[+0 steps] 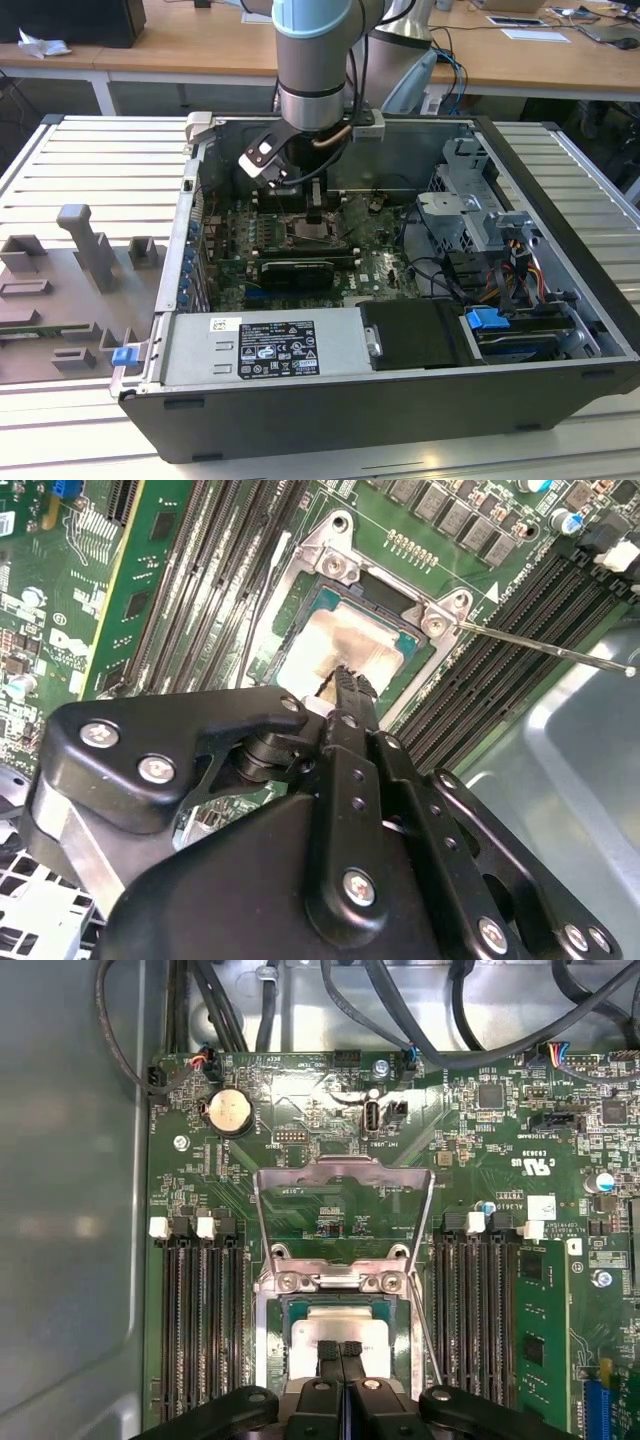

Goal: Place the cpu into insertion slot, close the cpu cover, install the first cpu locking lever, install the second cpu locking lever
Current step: 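Close the cpu cover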

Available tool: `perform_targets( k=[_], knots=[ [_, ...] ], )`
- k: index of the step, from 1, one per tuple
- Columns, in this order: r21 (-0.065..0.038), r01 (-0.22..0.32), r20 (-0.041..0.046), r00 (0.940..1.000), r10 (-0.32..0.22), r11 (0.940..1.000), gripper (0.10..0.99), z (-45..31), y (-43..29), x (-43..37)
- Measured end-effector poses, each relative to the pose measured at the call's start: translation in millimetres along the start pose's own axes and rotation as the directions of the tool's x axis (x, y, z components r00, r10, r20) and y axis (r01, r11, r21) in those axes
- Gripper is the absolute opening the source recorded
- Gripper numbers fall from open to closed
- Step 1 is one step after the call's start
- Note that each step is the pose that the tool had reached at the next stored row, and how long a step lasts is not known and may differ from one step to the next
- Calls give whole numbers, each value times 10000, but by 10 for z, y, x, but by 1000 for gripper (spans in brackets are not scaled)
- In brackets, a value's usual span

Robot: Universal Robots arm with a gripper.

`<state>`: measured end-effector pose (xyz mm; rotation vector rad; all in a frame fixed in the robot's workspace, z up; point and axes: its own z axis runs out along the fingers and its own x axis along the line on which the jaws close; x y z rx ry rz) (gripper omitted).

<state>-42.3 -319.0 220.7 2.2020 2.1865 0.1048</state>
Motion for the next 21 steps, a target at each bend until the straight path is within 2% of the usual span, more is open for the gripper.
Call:
perform_targets(
  k=[3, 7, 16, 21],
  knots=[
    [6, 0, 0, 10000, 0, 10000, 106, -82, 6, 2],
    [8, 0, -14, 10000, 0, 10000, 106, -84, 33, 2],
    [6, -1, -15, 10000, 1, 10000, 106, -98, 37, 2],
    [2, -1, -17, 10000, 1, 10000, 106, -189, 46, 5]
  ],
)
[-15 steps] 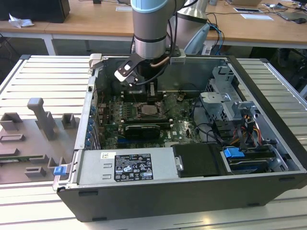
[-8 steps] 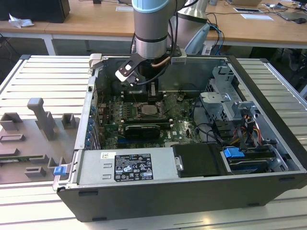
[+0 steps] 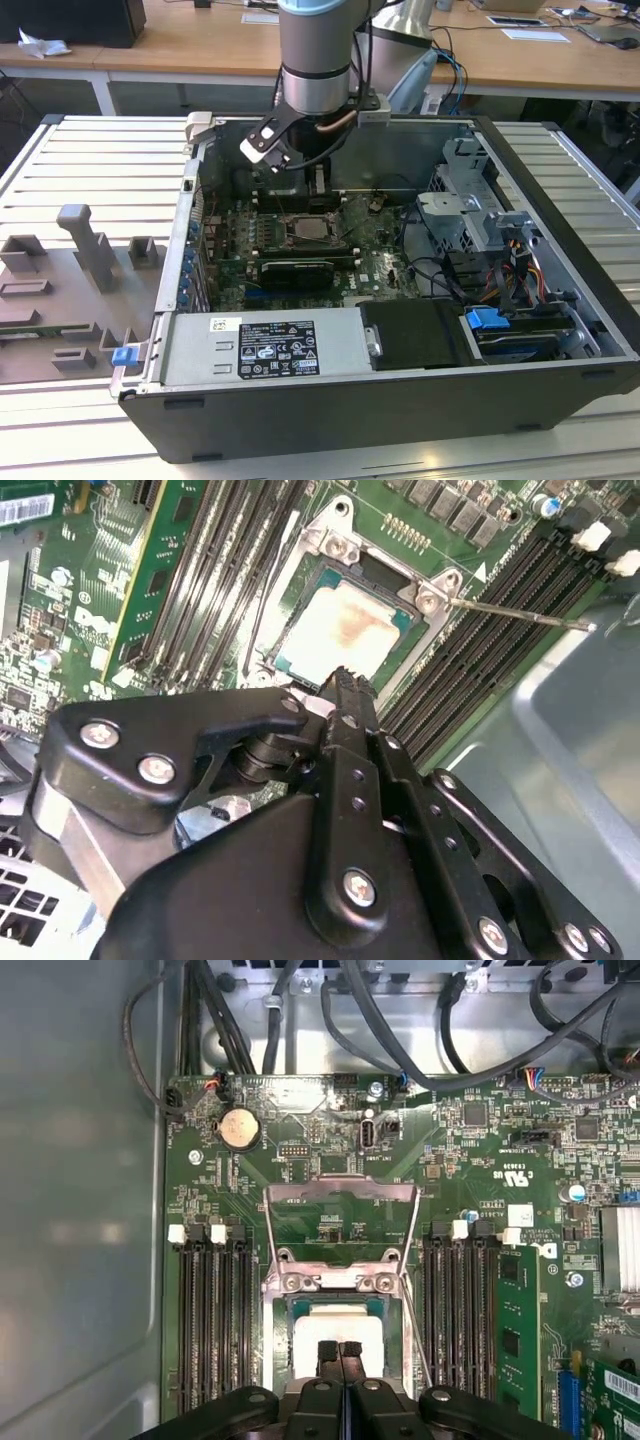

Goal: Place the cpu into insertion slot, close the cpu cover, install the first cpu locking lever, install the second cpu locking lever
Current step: 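Close the cpu cover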

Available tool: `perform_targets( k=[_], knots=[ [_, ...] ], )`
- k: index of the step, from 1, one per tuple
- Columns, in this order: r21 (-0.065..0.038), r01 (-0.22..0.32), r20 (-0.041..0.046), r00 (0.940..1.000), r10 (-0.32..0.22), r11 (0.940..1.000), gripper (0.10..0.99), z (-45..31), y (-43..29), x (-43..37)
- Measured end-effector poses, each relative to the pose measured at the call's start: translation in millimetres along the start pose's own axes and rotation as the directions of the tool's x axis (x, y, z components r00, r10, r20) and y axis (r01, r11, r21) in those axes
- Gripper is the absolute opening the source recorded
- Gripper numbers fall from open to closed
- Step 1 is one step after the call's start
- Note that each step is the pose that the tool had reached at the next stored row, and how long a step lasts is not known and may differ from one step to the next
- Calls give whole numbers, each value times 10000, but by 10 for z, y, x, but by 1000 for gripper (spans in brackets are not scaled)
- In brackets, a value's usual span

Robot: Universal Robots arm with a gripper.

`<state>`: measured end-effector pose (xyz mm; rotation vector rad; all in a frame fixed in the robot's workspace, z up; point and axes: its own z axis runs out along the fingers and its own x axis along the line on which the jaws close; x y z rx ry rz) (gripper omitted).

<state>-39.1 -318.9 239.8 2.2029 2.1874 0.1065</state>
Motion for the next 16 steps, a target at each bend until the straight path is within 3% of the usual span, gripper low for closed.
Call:
perform_targets(
  k=[2, 5, 8, 12, 16],
  knots=[
    [2, 0, 5, 10000, 0, 10000, 106, -9, 22, 0],
    [1, 0, 2, 10000, 0, 10000, 106, -100, 30, 2],
    [0, 0, 2, 10000, 0, 10000, 106, -105, 45, 2],
    [25, 0, 2, 10000, 0, 10000, 106, -98, 151, 3],
    [33, -2, 5, 10000, 2, 10000, 106, -105, 159, 4]
  ],
)
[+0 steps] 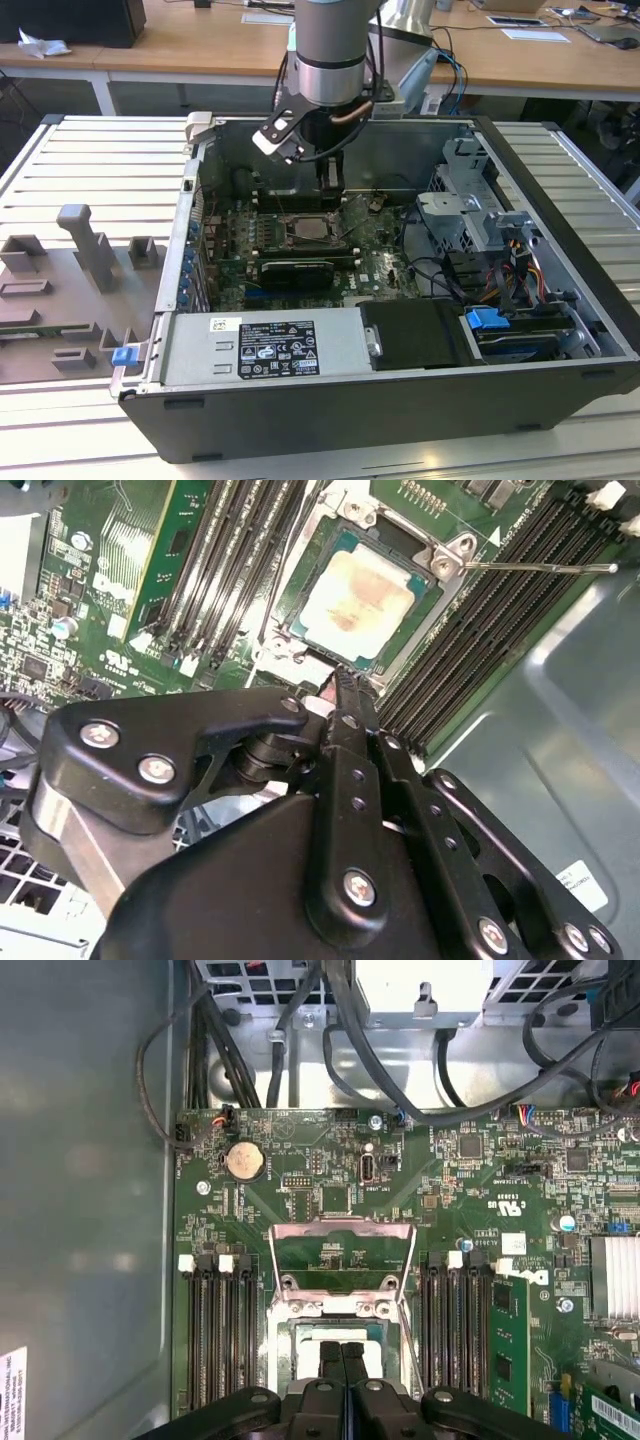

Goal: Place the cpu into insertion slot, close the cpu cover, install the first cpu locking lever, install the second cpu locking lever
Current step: 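Close the cpu cover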

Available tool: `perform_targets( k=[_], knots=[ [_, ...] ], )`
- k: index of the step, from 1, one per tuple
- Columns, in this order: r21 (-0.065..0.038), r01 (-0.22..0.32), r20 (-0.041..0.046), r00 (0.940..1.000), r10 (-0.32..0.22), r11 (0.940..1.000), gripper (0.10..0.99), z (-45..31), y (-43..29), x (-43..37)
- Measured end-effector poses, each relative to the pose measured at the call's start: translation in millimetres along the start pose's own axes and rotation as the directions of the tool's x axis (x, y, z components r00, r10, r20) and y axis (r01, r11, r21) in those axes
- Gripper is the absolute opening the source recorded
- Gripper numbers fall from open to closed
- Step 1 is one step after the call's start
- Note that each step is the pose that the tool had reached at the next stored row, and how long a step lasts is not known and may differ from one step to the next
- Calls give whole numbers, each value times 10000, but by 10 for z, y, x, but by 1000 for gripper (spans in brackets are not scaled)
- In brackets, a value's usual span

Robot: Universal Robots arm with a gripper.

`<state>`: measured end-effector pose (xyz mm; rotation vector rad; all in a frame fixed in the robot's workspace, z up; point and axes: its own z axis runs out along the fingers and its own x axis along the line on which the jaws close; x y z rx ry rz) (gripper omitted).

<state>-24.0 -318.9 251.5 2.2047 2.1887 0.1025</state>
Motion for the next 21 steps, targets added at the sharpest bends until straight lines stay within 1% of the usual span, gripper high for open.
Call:
perform_targets(
  k=[2, 4, 6, 8, 11, 14, 16, 19, 21],
  knots=[
    [6, 2, -2, 10000, -2, 10000, 106, -39, 4, 1],
    [18, 4, -2, 10000, -4, 10000, 106, -101, 12, 2],
    [19, 2, -6, 10000, -2, 10000, 106, -104, 27, 3],
    [24, 1, -3, 10000, -1, 10000, 106, -102, 66, 3],
    [31, 2, 0, 10000, -2, 10000, 106, -104, 101, 3],
    [47, 0, -2, 10000, 0, 10000, 106, -143, 108, 4],
    [59, 1, -2, 10000, -1, 10000, 106, -182, 117, 5],
    [71, -1, -5, 10000, 1, 10000, 106, -185, 144, 5],
    [81, -1, -2, 10000, 1, 10000, 106, -183, 187, 5]
  ],
)
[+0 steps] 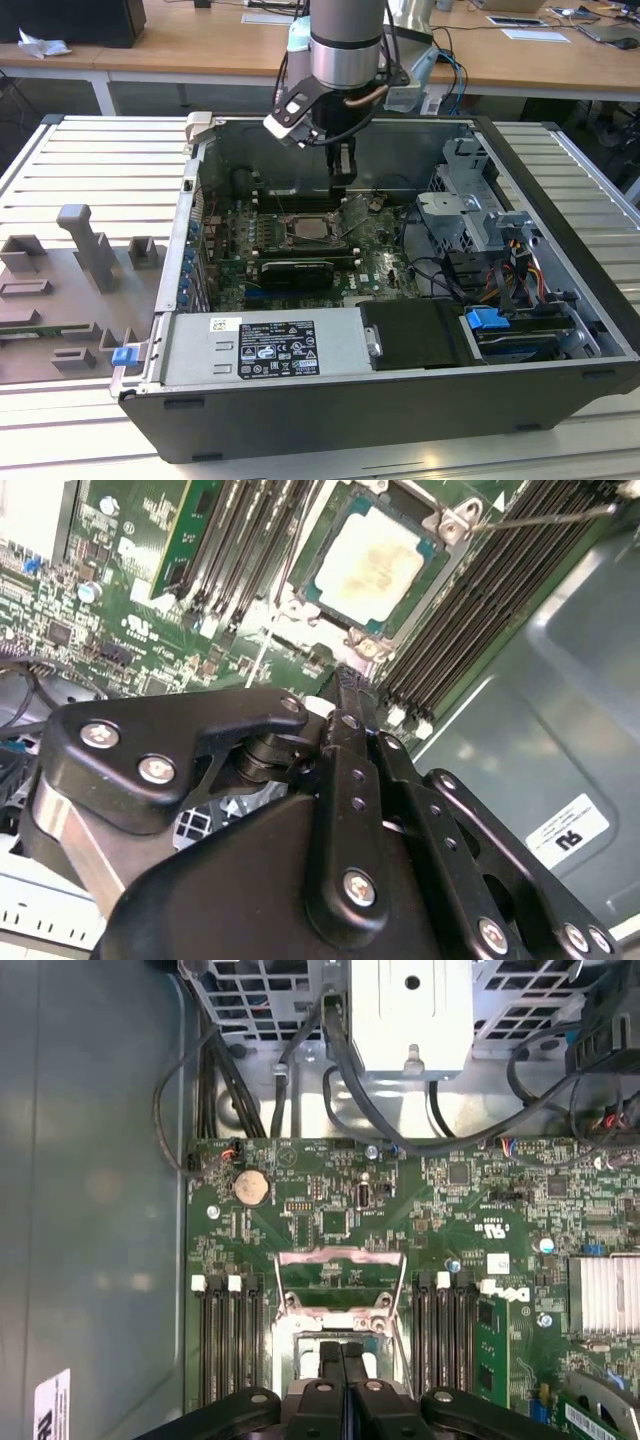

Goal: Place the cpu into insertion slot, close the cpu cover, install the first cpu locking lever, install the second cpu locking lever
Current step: 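Close the cpu cover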

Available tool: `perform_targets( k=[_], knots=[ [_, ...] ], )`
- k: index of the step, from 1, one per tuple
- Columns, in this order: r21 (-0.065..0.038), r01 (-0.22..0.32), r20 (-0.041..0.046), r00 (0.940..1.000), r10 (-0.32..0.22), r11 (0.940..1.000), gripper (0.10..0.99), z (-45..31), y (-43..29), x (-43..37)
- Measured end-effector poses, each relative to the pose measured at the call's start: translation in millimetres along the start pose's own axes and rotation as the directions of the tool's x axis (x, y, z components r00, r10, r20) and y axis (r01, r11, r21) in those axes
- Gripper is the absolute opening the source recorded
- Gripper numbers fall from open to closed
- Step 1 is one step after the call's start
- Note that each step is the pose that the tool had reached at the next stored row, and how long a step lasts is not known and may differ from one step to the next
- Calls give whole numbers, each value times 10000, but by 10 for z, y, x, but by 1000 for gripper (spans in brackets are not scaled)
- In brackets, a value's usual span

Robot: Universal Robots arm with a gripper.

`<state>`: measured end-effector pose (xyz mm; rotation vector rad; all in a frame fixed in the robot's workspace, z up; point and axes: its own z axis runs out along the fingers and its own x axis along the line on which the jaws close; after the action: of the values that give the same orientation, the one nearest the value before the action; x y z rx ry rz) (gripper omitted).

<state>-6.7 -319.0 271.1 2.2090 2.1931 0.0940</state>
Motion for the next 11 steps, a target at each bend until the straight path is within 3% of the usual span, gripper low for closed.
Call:
perform_targets(
  k=[4, 6, 9, 11],
  knots=[
    [20, 1, 3, 10000, -1, 10000, 106, 2, 125, 1],
    [28, 0, 1, 10000, 0, 10000, 106, -10, 138, 1],
    [63, 0, 0, 10000, 0, 10000, 106, -2, 279, 2],
    [63, 2, 1, 10000, -2, 10000, 106, 17, 309, 2]
  ],
)
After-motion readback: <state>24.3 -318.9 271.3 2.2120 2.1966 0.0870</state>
